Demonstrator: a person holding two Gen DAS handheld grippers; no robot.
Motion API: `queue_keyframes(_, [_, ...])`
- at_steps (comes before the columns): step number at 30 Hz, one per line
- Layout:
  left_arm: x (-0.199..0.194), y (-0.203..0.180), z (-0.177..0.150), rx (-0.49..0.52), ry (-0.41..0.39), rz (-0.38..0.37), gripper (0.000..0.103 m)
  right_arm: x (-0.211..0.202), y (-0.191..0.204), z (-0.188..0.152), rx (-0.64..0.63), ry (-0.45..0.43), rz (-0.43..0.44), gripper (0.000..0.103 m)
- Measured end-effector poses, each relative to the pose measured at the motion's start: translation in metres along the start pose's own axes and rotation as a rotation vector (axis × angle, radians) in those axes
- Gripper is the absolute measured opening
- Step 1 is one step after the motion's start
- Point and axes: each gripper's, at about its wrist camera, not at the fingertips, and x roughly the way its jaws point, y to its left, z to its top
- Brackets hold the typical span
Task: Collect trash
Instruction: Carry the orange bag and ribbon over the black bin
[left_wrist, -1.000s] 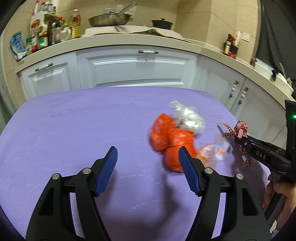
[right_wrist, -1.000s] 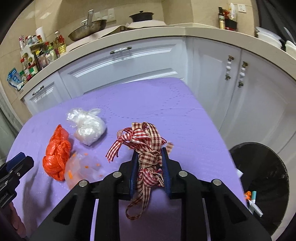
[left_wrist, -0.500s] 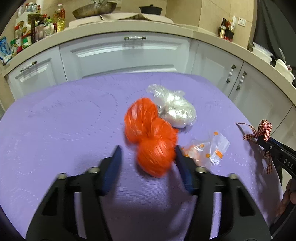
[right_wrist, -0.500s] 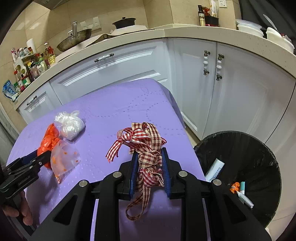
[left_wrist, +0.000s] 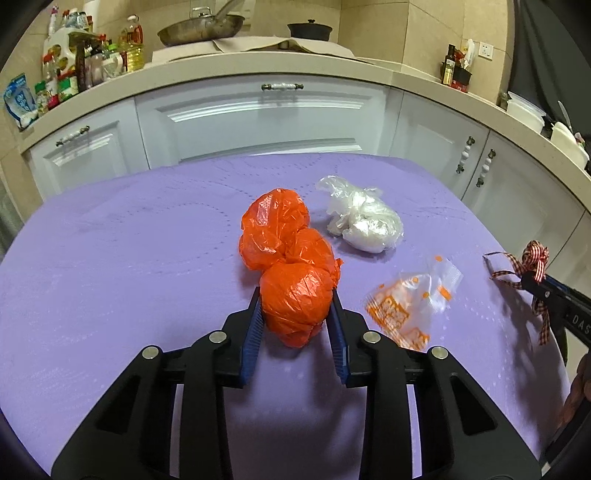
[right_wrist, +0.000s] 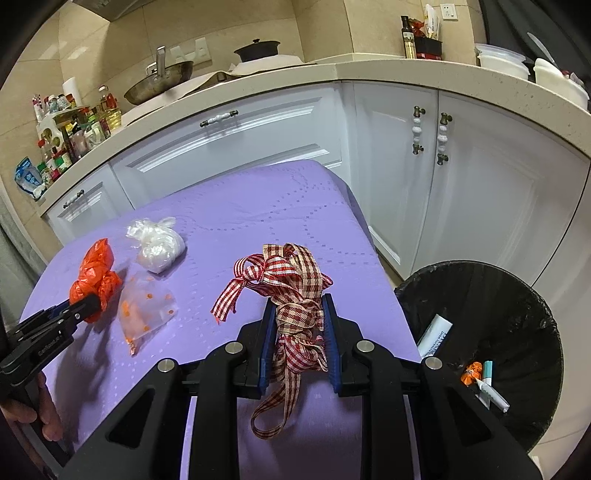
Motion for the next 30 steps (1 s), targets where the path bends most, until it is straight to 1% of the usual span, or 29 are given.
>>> queue_keyframes(3, [-0.012,-0.001,-0.002,0.008,-0.012,0.003,0.031,-0.009,-0.002,-0.001,0.003,-0.014,-0.002,0.024])
queue_keyframes(6, [-0.024,-0.004,-0.004,0.014,-0.026,-0.01,0.031,-0.021,-0.005,-0.004,0.007,-0.032,-0.01,0.024])
queue_keyframes(11, [-0.043,-0.026,-0.006,0.049,-0.055,-0.052,0.031,-0.04,-0.016,-0.009,0.026,-0.056,-0.032,0.024])
queue_keyframes(18, [-0.059,-0.076,-0.011,0.121,-0.076,-0.136,0.031,-0.07,-0.044,-0.021,0.073,-0.091,-0.084,0.024])
queue_keyframes(30, [-0.065,-0.156,-0.026,0.233,-0.077,-0.25,0.031,-0.114,-0.098,-0.044,0.151,-0.138,-0.195,0.024])
